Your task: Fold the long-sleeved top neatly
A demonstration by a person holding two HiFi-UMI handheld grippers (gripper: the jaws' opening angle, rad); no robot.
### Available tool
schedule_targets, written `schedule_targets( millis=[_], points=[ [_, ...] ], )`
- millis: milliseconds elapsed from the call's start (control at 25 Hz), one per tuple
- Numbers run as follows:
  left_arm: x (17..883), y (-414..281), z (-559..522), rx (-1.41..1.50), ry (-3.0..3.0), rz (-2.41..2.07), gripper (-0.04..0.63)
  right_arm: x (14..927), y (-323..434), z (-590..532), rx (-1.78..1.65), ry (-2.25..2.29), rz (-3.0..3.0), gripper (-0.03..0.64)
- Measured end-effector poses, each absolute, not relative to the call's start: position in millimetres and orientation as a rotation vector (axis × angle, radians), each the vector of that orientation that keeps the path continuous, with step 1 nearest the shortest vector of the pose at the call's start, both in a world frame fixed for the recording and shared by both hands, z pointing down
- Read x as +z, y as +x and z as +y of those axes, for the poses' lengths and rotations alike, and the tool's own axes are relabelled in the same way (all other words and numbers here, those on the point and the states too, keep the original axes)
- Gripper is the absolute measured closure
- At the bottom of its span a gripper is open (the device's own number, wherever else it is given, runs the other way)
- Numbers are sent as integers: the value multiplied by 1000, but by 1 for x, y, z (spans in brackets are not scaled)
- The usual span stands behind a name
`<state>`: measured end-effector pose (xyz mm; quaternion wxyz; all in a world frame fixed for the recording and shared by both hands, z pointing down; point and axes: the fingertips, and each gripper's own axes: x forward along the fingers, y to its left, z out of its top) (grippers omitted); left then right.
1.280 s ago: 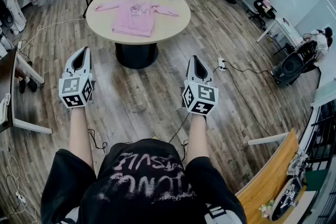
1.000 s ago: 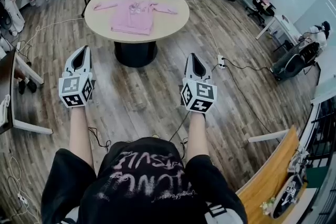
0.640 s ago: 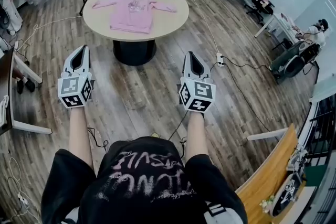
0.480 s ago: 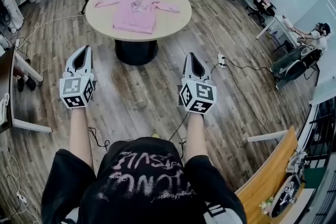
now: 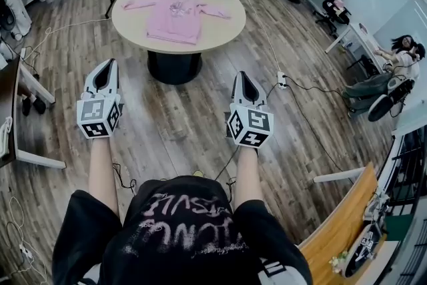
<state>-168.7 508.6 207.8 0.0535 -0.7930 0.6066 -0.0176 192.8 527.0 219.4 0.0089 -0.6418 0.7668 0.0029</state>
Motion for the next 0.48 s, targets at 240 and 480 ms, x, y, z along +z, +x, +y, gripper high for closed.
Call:
schedule_targets(
  millis=[240, 480],
  points=[
    [212, -167, 511, -55, -2433, 1830, 583, 220, 191, 533, 14, -2019, 2389, 612],
    [214, -166, 513, -53, -2439, 1822, 470, 222, 192, 538, 18, -2025, 2385, 612]
  ],
)
